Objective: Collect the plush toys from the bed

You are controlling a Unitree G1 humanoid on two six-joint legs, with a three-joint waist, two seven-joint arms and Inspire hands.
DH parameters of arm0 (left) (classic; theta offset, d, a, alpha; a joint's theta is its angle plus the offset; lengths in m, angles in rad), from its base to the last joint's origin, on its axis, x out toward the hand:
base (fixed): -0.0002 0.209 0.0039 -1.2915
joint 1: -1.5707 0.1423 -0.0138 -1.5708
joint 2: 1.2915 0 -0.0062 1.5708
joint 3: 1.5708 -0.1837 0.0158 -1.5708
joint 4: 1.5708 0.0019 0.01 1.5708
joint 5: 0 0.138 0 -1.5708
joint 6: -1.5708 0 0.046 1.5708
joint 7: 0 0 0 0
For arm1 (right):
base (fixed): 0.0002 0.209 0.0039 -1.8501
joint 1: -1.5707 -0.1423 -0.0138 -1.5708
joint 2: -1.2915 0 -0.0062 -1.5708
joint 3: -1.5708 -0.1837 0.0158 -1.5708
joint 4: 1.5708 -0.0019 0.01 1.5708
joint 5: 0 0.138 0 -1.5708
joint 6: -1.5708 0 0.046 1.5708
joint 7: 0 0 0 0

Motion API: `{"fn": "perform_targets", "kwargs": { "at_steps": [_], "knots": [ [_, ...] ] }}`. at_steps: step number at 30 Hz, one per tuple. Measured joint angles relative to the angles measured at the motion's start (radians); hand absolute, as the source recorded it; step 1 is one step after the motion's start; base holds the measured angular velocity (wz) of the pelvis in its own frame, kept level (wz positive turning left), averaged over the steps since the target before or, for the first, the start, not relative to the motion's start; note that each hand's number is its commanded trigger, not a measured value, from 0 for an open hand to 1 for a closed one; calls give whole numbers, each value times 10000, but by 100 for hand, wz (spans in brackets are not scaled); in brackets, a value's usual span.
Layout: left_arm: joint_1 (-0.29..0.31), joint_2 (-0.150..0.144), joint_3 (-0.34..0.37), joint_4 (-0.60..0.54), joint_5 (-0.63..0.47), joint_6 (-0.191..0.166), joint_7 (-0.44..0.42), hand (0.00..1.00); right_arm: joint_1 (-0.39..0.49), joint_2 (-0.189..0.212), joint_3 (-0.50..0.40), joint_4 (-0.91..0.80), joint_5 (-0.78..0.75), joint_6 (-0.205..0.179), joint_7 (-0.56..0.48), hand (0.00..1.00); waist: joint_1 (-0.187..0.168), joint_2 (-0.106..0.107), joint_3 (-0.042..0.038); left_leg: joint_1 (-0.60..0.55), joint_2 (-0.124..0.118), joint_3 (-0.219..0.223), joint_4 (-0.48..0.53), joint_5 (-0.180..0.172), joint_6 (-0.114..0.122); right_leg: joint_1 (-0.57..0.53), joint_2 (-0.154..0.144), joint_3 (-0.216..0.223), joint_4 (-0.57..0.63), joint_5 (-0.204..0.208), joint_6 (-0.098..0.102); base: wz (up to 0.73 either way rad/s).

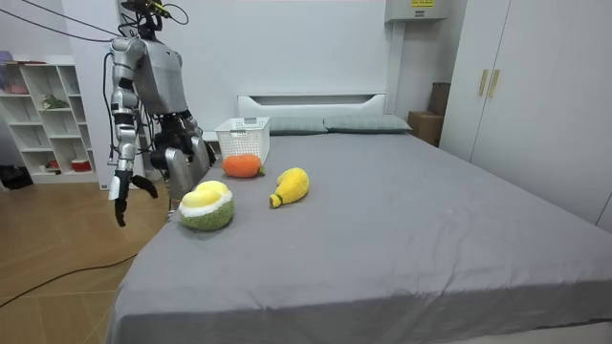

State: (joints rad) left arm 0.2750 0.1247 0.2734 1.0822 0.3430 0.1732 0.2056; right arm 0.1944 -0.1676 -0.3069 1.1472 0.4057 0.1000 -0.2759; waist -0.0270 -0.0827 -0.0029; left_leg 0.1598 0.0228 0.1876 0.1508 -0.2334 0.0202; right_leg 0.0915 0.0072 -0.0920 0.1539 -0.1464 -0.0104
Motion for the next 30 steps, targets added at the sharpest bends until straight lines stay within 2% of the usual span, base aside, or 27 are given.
{"fn": "perform_targets", "kwargs": {
  "at_steps": [6,10,13,17,18,21,24,30],
  "knots": [
    [80,6,-41,-109,5,-115,14,0,-497,-50,18,-1796,-960,-3,-735,0,50,-18,-9,-95,2,-11,1,7,2,-101,17,77,12,9,-4,0],
    [19,7,-62,-109,4,-158,70,0,-830,-62,22,-2570,-1534,-156,-960,0,43,-20,-7,-97,2,-17,-17,10,3,-29,7,6,-3,22,-4,3],
    [25,20,-283,-105,12,-226,157,0,-876,-60,136,-3429,-2093,-458,-1243,0,56,28,33,-100,2,-15,-47,11,5,-46,8,-24,11,22,-4,0],
    [43,44,-484,-122,24,-292,206,0,-937,-52,319,-4299,-2905,-584,-1502,0,62,73,97,-128,2,3,-63,10,5,-97,8,37,8,21,-2,-2],
    [38,55,-508,-126,16,-293,197,0,-981,-54,325,-4556,-3162,-599,-1506,0,58,13,123,-141,-2,5,-61,10,5,-111,4,7,4,21,-1,0],
    [53,89,-607,-141,17,-299,189,0,-1067,-54,437,-4952,-3417,-797,-1506,0,81,59,72,-172,0,3,-63,12,4,-193,6,-16,0,21,-1,0],
    [118,84,-599,-158,16,-302,142,0,-1073,-41,506,-5534,-3491,-809,-1492,0,105,28,33,-183,-1,4,-61,23,12,-154,3,-18,17,24,-3,0],
    [199,88,-619,-261,12,-303,72,0,-1200,-69,891,-6033,-3832,-838,-1455,0,178,27,48,-126,23,-36,-40,23,11,-67,-11,-94,24,23,-4,2]
  ]
}}
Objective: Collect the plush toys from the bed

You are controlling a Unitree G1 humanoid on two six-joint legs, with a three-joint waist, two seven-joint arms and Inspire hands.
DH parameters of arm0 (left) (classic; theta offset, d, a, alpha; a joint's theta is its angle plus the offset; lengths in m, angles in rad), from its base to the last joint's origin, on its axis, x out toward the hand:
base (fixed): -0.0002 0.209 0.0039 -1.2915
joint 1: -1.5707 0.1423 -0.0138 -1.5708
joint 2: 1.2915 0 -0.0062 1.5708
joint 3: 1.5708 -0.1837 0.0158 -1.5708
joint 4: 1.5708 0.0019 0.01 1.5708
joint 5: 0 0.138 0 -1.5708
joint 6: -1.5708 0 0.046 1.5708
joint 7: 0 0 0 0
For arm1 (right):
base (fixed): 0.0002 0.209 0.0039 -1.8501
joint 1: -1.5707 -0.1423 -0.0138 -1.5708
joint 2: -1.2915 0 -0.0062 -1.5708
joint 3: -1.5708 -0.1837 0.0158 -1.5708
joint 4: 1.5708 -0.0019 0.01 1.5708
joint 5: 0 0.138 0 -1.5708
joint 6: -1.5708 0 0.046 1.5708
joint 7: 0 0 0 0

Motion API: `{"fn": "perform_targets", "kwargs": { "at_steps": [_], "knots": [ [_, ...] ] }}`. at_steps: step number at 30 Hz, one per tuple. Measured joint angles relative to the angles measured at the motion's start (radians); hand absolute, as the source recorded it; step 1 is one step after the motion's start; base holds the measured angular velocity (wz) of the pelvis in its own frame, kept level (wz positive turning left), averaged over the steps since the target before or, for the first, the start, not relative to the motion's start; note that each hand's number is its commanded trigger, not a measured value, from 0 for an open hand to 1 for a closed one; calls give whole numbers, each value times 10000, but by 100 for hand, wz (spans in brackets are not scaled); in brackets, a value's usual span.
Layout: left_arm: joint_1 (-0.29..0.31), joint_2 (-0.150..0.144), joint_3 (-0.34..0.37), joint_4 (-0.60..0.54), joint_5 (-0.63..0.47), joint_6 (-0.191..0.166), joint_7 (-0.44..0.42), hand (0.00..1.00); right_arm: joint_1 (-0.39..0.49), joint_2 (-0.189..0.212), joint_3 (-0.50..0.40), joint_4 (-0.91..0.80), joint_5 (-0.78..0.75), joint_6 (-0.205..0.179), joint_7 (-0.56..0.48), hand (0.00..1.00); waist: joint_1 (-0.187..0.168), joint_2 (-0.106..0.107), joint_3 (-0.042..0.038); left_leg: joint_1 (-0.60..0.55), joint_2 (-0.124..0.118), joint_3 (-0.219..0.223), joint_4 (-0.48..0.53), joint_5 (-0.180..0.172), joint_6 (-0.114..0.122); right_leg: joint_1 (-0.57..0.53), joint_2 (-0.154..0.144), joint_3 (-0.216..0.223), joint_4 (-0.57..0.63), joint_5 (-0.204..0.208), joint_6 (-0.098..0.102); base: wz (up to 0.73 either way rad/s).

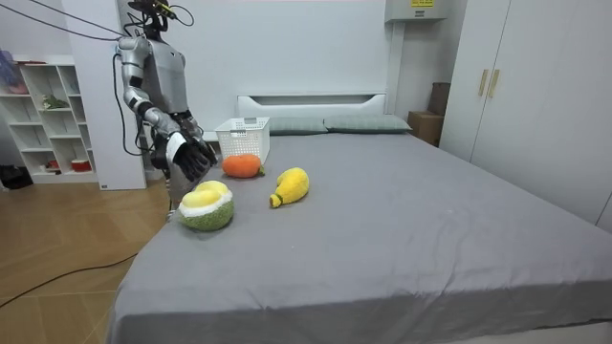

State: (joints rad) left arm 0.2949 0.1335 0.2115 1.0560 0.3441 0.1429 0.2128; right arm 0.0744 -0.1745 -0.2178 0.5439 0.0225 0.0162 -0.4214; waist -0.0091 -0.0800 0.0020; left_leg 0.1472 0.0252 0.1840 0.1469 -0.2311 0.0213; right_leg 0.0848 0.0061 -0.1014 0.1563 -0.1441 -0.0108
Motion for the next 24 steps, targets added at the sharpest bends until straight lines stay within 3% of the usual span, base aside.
{"fn": "perform_targets", "kwargs": {
  "at_steps": [9,24],
  "knots": [
    [-11,-20,-236,-28,-5,2,-2,0,0,-145,793,-24,-354,1,560,0,192,8,-34,-101,-27,-217,52,0,1,0,-30,-164,-21,0,0,5],
    [70,-5,-239,-196,-1,6,-82,0,151,-219,787,1210,-2493,73,1085,0,210,54,-63,-163,-36,-402,156,0,1,41,-97,-438,-26,-3,-1,4]
  ]
}}
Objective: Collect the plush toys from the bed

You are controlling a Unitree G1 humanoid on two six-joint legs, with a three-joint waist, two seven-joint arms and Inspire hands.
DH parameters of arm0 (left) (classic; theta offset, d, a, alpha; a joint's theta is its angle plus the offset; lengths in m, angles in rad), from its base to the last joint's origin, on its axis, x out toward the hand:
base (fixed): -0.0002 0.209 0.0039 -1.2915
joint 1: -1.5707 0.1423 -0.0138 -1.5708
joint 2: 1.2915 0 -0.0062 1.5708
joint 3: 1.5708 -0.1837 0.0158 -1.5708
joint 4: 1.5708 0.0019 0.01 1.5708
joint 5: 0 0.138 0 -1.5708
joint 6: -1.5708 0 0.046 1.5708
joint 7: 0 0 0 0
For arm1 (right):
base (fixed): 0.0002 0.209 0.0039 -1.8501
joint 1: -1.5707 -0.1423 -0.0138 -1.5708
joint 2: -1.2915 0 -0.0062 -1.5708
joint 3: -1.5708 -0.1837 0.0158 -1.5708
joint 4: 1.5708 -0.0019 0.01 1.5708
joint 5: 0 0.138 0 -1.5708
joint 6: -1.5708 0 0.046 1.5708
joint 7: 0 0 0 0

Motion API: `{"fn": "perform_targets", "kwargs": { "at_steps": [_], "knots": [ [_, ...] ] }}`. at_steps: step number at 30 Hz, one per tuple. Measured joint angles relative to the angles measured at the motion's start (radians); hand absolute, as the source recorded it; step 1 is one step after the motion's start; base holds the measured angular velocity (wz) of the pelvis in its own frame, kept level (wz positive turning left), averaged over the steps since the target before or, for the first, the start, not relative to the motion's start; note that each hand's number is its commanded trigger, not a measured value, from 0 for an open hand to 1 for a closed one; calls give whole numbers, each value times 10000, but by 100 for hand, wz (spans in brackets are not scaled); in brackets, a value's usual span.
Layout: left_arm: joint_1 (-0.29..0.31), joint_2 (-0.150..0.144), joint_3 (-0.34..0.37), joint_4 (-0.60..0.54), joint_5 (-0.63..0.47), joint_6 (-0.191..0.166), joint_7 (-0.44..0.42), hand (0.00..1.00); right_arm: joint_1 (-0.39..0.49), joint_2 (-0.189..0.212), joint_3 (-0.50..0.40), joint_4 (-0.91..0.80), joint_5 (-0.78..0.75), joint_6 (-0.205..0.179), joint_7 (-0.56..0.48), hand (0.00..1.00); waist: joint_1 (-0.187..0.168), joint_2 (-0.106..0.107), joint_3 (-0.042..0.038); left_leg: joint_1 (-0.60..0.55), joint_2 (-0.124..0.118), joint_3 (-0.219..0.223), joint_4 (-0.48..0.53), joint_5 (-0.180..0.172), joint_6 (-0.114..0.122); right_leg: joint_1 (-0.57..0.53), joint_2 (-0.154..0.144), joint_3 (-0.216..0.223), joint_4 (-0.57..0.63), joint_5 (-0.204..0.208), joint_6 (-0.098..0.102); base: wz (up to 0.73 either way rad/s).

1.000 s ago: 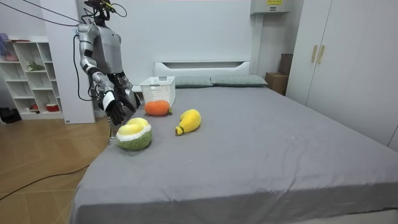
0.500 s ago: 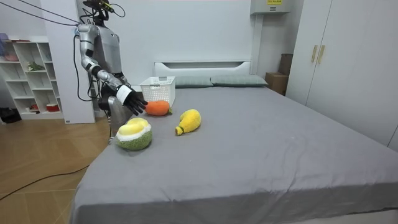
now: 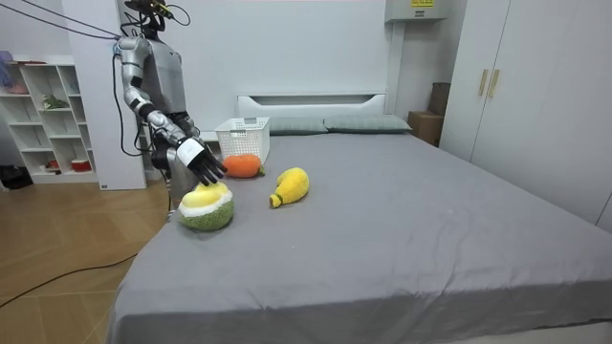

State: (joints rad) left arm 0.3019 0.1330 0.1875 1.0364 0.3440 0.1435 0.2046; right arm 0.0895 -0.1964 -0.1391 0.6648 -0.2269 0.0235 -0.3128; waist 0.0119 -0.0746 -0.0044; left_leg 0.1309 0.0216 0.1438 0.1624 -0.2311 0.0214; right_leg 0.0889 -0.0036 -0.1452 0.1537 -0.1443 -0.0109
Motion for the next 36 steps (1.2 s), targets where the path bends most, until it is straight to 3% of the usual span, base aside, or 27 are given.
{"fn": "perform_targets", "kwargs": {
  "at_steps": [9,11,18,22,23,25,26,36],
  "knots": [
    [-35,-3,174,32,0,-391,-13,0,-44,-47,-16,2031,-1327,-133,-45,0,221,-62,15,49,-18,-52,-26,-2,2,142,2,-52,-32,-2,0,1],
    [-35,21,261,51,0,-404,-17,0,-231,-75,-15,2414,-1397,-214,-73,0,235,-159,70,39,-26,-92,-15,-1,2,162,-5,-99,-32,-8,-3,7],
    [-7,96,260,161,2,-374,-221,0,-856,-675,2,3767,-1395,-210,-121,0,580,-204,96,43,-46,-206,12,0,4,219,-24,-195,-50,-13,1,4],
    [-6,118,258,258,2,-316,-267,0,-869,-744,2,3930,-1397,-185,-118,0,698,-213,101,52,-63,-294,17,0,3,308,-28,-253,-147,-14,1,7],
    [-12,135,249,259,1,-307,-312,0,-867,-744,27,3986,-1418,-173,-118,7,702,-250,107,52,-74,-357,24,0,4,338,-33,-258,-161,-16,4,12],
    [-133,154,243,263,-2,-306,-386,0,-866,-743,101,4135,-1754,-163,-117,92,716,-285,94,41,-84,-386,35,0,4,371,-44,-361,-177,-22,14,10],
    [-141,154,236,271,-2,-307,-386,0,-866,-741,105,4144,-1794,-164,-115,100,724,-296,92,41,-85,-387,35,0,4,373,-45,-363,-178,-22,14,0],
    [-382,217,240,470,3,-371,-381,0,-871,-741,95,4136,-2594,-215,-554,100,740,-386,94,35,-98,-396,51,-3,8,386,-56,-371,-175,-23,17,0]
  ]
}}
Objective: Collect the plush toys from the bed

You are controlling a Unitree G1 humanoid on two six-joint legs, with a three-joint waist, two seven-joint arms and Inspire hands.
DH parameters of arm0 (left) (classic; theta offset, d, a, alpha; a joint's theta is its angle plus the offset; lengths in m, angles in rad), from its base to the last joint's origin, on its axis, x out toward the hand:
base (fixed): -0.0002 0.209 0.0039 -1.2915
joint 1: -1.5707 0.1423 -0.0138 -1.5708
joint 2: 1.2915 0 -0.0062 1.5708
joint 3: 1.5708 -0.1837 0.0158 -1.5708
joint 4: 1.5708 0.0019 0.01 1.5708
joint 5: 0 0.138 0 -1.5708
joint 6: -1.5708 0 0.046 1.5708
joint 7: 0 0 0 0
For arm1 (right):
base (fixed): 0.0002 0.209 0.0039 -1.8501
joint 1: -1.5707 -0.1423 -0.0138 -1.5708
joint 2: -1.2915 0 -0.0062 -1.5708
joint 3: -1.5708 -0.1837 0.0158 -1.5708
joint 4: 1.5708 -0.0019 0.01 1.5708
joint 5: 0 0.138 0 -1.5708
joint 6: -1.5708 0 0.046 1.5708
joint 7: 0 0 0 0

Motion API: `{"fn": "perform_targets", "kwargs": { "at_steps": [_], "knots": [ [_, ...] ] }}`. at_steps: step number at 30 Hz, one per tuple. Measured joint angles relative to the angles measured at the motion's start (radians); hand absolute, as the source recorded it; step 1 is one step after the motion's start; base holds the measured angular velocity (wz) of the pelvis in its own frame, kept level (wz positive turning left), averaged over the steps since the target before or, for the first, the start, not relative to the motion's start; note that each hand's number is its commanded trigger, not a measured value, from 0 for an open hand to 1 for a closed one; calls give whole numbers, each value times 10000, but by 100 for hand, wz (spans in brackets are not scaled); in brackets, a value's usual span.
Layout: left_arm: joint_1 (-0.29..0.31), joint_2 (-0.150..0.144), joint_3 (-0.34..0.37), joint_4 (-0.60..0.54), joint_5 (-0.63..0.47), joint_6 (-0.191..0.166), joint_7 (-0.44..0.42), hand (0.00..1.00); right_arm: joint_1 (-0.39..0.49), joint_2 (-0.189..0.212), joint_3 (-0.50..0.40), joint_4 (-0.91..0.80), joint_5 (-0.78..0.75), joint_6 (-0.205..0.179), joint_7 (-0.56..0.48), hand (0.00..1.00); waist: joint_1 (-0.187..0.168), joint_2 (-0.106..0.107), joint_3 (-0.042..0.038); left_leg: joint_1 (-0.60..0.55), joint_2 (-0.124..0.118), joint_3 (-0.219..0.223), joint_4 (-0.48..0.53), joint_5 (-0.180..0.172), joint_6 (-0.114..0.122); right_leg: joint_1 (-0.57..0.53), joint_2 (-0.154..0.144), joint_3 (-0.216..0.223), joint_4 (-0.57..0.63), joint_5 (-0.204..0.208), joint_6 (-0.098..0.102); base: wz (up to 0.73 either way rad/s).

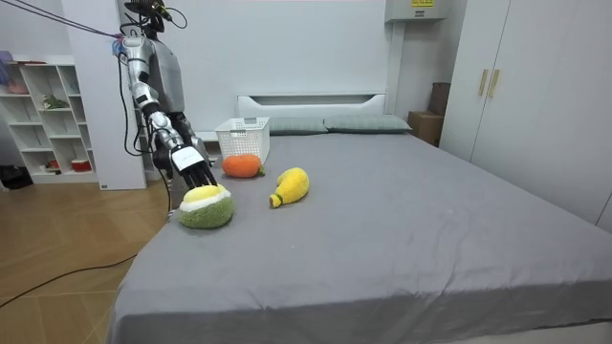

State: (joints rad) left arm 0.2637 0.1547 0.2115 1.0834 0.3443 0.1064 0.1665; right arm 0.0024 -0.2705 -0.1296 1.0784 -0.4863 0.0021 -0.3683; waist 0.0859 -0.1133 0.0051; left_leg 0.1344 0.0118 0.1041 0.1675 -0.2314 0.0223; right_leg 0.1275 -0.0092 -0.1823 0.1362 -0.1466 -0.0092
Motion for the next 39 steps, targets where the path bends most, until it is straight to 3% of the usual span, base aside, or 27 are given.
{"fn": "perform_targets", "kwargs": {
  "at_steps": [17,31,34,39],
  "knots": [
    [-52,63,214,-14,10,-41,74,0,97,-28,-125,127,-317,-10,-123,100,-46,95,-20,-20,-1,-87,-5,1,1,-12,-10,-80,19,3,-2,0],
    [68,182,403,-30,1,-67,206,0,91,-87,-136,110,-5,-106,-144,100,-123,280,-113,-8,-15,-115,-7,9,12,1,-26,-131,48,4,-2,0],
    [66,177,408,-15,-1,-126,198,0,87,-107,-266,-316,387,-102,49,100,-142,317,-115,-2,-18,-99,-13,20,23,-17,-36,-110,79,4,-1,-1],
    [124,115,158,-37,-1,-183,179,0,106,-106,-390,-2495,896,-56,460,100,-298,413,-80,-30,-33,8,-12,45,48,-147,-61,-26,193,3,1,-6]
  ]
}}
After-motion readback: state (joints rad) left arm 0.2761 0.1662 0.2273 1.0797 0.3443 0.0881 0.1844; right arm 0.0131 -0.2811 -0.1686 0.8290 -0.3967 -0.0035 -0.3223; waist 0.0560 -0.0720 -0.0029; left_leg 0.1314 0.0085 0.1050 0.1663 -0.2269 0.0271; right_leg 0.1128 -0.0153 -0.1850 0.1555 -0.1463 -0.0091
